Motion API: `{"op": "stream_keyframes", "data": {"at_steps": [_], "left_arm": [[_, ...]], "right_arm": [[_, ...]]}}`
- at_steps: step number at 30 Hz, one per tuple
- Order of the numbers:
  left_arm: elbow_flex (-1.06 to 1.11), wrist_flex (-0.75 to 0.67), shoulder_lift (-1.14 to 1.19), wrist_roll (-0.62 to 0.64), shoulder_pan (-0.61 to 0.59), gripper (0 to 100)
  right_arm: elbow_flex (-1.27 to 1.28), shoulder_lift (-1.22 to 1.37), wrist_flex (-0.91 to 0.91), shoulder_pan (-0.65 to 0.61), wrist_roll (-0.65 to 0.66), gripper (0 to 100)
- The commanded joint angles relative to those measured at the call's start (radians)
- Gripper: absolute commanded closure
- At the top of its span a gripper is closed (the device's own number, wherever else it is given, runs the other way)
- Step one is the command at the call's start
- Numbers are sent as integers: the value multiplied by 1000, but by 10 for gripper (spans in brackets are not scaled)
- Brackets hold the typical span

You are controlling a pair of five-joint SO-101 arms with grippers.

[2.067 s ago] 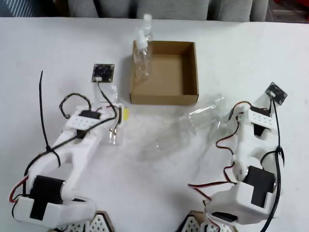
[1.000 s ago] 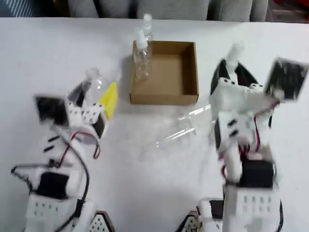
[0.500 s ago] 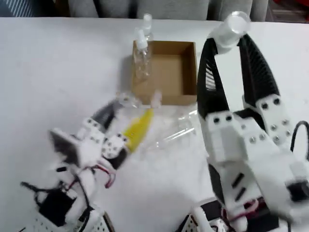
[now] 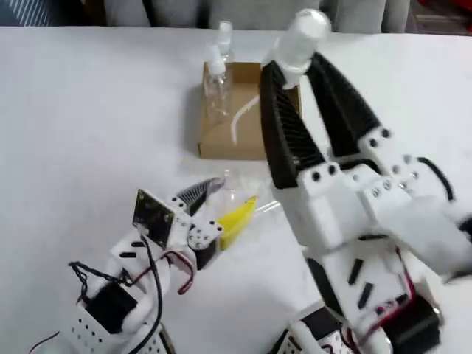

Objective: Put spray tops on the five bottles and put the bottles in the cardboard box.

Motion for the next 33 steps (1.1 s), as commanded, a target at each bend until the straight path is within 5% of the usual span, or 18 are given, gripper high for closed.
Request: {"op": "stream_keyframes", "data": {"at_steps": [1, 10, 21, 33], "left_arm": [[-3, -31, -39, -11, 10, 979], [83, -32, -206, -11, 8, 979], [86, -38, -202, -11, -41, 979], [86, -32, -202, -11, -44, 979]], "right_arm": [[91, 5, -31, -7, -18, 984], [221, 5, -163, -5, -12, 984], [224, -105, 21, 2, -18, 984], [327, -116, 1, 2, -20, 984]]}}
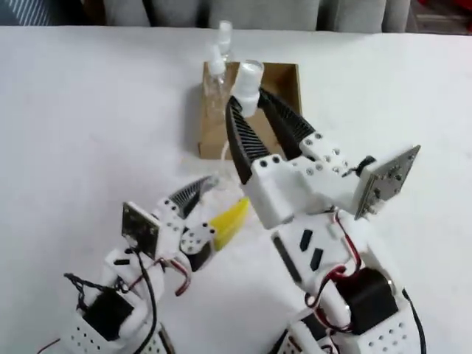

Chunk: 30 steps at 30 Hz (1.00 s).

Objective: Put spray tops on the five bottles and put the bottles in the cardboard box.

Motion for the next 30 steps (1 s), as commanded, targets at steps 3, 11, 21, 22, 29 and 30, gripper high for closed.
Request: {"op": "stream_keyframes", "data": {"at_steps": [3, 11, 21, 22, 29, 30], "left_arm": [[-5, -32, -18, -11, -18, 979], [-5, -32, -18, -11, -18, 979], [-3, -32, -18, -11, -18, 979], [-3, -32, -18, -11, -18, 979], [-3, -32, -18, -11, -18, 979], [-3, -32, -18, -11, -18, 979]], "right_arm": [[-2, -8, -21, 5, -9, 984], [178, -59, -19, -10, -6, 984], [339, -209, 50, -87, 0, 984], [339, -219, 79, -96, 0, 984], [341, -245, 186, -160, 0, 982], [341, -242, 186, -163, 0, 981]]}}
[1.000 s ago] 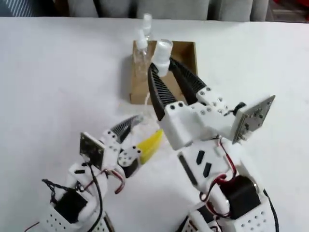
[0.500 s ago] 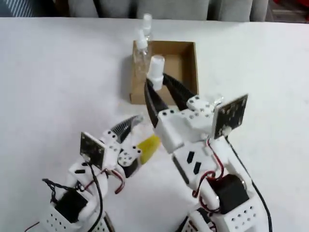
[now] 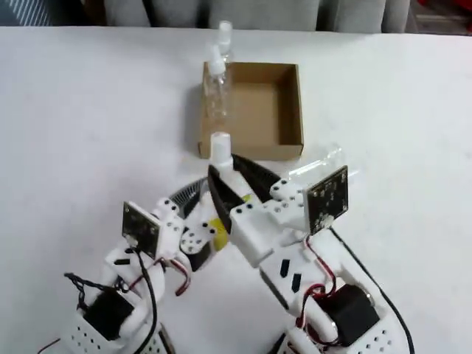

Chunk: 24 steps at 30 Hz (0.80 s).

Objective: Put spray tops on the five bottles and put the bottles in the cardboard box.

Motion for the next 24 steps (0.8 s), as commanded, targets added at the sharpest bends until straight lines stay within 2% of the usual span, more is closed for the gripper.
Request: {"op": "stream_keyframes", "data": {"at_steps": [1, 8, 14, 24], "left_arm": [[-3, -32, -18, -11, -16, 979], [-3, -32, -18, -11, -16, 979], [17, -40, -18, -11, -16, 979], [17, -40, -18, -11, -16, 979]], "right_arm": [[-8, -4, 7, -22, 2, 981], [-9, -2, 110, -27, 28, 978], [-14, -10, 139, -25, 48, 860], [-137, -10, 160, -24, 52, 854]]}}
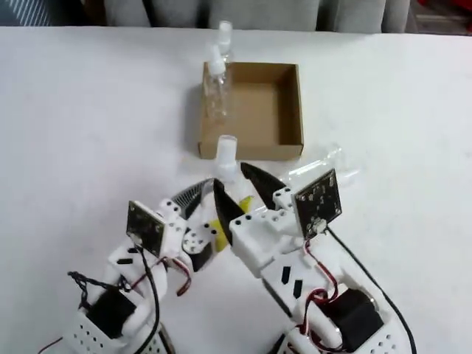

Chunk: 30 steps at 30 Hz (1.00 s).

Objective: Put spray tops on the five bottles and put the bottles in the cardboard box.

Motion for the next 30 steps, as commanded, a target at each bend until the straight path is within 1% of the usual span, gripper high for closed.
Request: {"op": "stream_keyframes", "data": {"at_steps": [1, 5, 8, 9, 11, 13, 16, 24, 27, 30], "left_arm": [[-14, -40, -18, -11, -16, 979], [-14, -40, -18, -11, -16, 979], [-14, -40, -18, -11, -16, 979], [-14, -40, -18, -11, -16, 979], [-14, -40, -18, -11, -16, 979], [-14, -40, -18, -11, -16, 979], [-14, -40, -18, -11, -16, 979], [-14, -34, -18, -11, -16, 979], [-14, -34, -18, -11, -16, 979], [-14, -35, -18, -11, -16, 979]], "right_arm": [[-126, -2, 50, -7, 9, 854], [-213, -1, 139, -4, 9, 858], [-241, 1, 154, 15, 38, 872], [-244, 2, 150, 38, 51, 900], [-242, 18, 104, 85, 58, 992], [-245, 65, 82, 136, 58, 964], [-292, 186, 45, 179, 58, 985], [-615, 572, 35, 183, 57, 984], [-672, 662, 87, 185, 57, 984], [-690, 671, 174, 176, 57, 984]]}}
